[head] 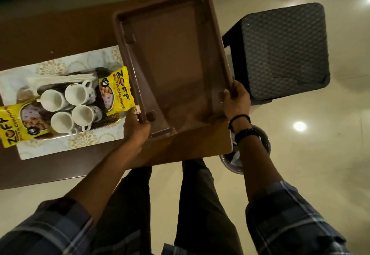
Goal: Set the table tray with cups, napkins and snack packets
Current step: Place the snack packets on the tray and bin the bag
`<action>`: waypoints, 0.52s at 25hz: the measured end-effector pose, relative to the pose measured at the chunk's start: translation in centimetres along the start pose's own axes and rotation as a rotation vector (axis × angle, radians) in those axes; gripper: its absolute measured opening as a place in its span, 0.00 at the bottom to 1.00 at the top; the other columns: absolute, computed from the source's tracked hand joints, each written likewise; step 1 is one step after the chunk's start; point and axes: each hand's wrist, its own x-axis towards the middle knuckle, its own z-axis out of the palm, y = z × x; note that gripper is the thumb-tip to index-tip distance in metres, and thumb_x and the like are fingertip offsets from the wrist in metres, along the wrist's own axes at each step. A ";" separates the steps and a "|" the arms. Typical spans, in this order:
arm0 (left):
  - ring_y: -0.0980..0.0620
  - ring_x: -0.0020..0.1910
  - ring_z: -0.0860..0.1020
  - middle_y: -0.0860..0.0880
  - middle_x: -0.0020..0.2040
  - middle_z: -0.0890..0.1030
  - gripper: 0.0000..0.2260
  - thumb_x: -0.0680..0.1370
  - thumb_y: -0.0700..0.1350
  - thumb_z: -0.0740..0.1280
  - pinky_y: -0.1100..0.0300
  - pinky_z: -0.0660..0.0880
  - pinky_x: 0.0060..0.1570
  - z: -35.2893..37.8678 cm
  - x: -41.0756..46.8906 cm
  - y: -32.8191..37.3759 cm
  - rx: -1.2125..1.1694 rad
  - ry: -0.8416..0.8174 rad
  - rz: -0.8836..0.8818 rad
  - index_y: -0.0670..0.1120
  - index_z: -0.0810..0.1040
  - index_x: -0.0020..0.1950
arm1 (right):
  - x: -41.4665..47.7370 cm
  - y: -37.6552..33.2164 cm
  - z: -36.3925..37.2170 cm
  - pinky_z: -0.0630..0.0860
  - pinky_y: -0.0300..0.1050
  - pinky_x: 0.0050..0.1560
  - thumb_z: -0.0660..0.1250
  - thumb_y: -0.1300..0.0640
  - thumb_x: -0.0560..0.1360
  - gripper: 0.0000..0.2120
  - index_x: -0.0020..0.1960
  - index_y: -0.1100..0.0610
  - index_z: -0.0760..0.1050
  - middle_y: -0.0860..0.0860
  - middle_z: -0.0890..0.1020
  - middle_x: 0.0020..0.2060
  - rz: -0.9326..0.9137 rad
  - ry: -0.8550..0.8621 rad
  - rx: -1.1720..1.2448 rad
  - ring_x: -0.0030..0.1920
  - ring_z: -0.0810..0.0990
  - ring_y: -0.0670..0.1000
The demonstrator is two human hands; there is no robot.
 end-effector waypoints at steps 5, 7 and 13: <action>0.42 0.50 0.82 0.42 0.52 0.83 0.13 0.71 0.37 0.69 0.49 0.77 0.54 -0.3 -1.4 0.8 -0.018 0.113 0.006 0.44 0.77 0.55 | 1.2 0.0 -0.5 0.75 0.59 0.61 0.61 0.61 0.76 0.14 0.61 0.52 0.75 0.53 0.81 0.54 0.052 0.037 0.077 0.55 0.79 0.57; 0.43 0.48 0.82 0.42 0.51 0.83 0.14 0.70 0.36 0.70 0.47 0.78 0.53 0.2 -2.6 1.3 -0.068 0.089 0.053 0.43 0.78 0.54 | 1.5 0.2 -1.9 0.74 0.60 0.62 0.62 0.58 0.75 0.14 0.60 0.51 0.76 0.52 0.82 0.54 0.073 0.095 0.079 0.55 0.80 0.57; 0.50 0.51 0.77 0.42 0.59 0.79 0.23 0.70 0.33 0.72 0.56 0.74 0.53 2.8 -6.1 5.8 -0.129 -0.048 0.201 0.41 0.73 0.64 | 3.4 1.6 -10.2 0.77 0.55 0.58 0.65 0.62 0.73 0.14 0.58 0.56 0.79 0.54 0.83 0.51 0.057 0.237 0.157 0.51 0.80 0.54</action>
